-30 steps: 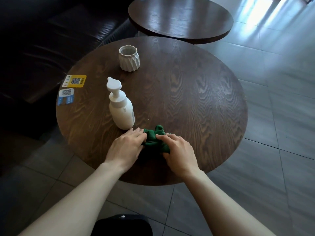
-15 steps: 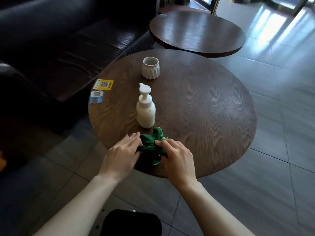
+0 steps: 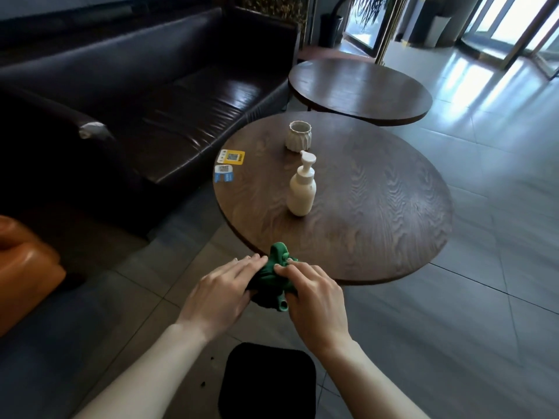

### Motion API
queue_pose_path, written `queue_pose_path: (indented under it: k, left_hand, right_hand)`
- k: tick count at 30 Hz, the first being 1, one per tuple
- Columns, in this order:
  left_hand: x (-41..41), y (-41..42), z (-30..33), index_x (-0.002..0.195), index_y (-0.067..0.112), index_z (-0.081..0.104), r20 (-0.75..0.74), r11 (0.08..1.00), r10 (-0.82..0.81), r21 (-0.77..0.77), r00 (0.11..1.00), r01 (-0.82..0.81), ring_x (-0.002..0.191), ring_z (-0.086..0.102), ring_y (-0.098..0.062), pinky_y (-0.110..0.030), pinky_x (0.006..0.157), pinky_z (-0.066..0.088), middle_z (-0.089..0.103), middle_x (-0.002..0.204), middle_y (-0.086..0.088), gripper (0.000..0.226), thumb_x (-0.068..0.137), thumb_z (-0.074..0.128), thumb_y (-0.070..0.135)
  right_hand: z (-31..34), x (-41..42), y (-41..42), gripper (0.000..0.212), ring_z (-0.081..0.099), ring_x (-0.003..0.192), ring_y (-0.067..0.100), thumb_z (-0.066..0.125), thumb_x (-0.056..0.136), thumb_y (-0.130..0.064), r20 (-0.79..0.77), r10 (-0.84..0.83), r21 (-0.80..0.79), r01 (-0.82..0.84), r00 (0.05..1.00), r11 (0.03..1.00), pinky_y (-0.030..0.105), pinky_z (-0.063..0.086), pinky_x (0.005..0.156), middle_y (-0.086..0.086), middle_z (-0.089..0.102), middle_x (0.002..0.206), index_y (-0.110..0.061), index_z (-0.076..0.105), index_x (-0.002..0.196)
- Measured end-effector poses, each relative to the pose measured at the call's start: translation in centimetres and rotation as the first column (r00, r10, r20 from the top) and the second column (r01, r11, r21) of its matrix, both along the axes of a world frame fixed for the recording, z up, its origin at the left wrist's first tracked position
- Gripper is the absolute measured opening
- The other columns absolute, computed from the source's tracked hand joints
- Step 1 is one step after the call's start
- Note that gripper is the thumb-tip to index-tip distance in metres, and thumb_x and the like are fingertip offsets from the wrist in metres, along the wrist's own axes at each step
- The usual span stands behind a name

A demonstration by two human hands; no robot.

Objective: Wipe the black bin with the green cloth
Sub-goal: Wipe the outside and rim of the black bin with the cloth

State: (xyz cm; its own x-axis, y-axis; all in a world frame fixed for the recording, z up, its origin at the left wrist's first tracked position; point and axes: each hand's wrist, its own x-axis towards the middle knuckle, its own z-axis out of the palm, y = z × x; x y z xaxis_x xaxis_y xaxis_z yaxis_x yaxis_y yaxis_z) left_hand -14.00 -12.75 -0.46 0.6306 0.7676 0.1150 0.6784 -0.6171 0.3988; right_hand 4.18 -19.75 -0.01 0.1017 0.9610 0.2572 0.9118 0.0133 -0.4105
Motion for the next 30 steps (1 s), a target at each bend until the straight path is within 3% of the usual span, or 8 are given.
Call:
queue_pose_path:
  k: [5, 11, 24, 30]
  left_hand:
    - [-4.5, -3.5, 0.5, 0.154, 0.023, 0.047, 0.009, 0.999, -0.036, 0.026, 0.999, 0.035, 0.143, 0.054, -0.016, -0.034, 0.123, 0.038, 0.055, 0.154, 0.004, 0.064, 0.094, 0.066, 0.012]
    - [-8.0, -7.2, -1.2, 0.149, 0.019, 0.054, 0.007, 0.998, -0.052, 0.032, 0.999, 0.051, 0.135, 0.062, -0.019, -0.039, 0.117, 0.046, 0.062, 0.147, 0.001, 0.067, 0.086, 0.075, 0.009]
    - [-9.6, -16.4, -9.0, 0.154, 0.027, 0.046, -0.064, 1.0, 0.004, -0.028, 0.998, -0.006, 0.143, 0.054, -0.018, -0.034, 0.124, 0.036, 0.056, 0.153, 0.004, 0.067, 0.092, 0.071, 0.018]
    - [-8.5, -21.4, -13.2, 0.153, 0.027, 0.048, -0.103, 1.0, 0.001, -0.018, 0.995, -0.003, 0.141, 0.055, -0.02, -0.038, 0.122, 0.039, 0.057, 0.153, 0.002, 0.064, 0.093, 0.071, 0.024]
  right_hand:
    - [0.8, -4.3, -3.8, 0.047, 0.072, 0.109, 0.028, 0.079, 0.078, -0.002, 0.014, -0.023, -0.021, 0.024, 1.0, 0.999, 0.047, 0.063, 0.071, -0.003, 0.075, 0.126, -0.022, 0.076, 0.12]
    - [-0.5, -7.9, -7.8, 0.047, 0.072, 0.106, 0.028, 0.08, 0.078, -0.001, 0.014, -0.038, -0.039, 0.039, 0.999, 0.998, 0.047, 0.063, 0.07, -0.003, 0.075, 0.125, -0.023, 0.076, 0.12]
    - [-7.9, -8.9, -16.9, 0.045, 0.073, 0.101, 0.032, 0.078, 0.075, 0.003, -0.026, 0.01, -0.079, -0.012, 1.0, 0.997, 0.047, 0.063, 0.068, 0.001, 0.077, 0.119, -0.018, 0.077, 0.115]
    - [-12.8, -7.4, -21.7, 0.049, 0.073, 0.096, 0.034, 0.08, 0.069, 0.005, -0.051, 0.051, -0.058, -0.054, 0.997, 0.997, 0.046, 0.063, 0.066, 0.001, 0.078, 0.113, -0.017, 0.078, 0.112]
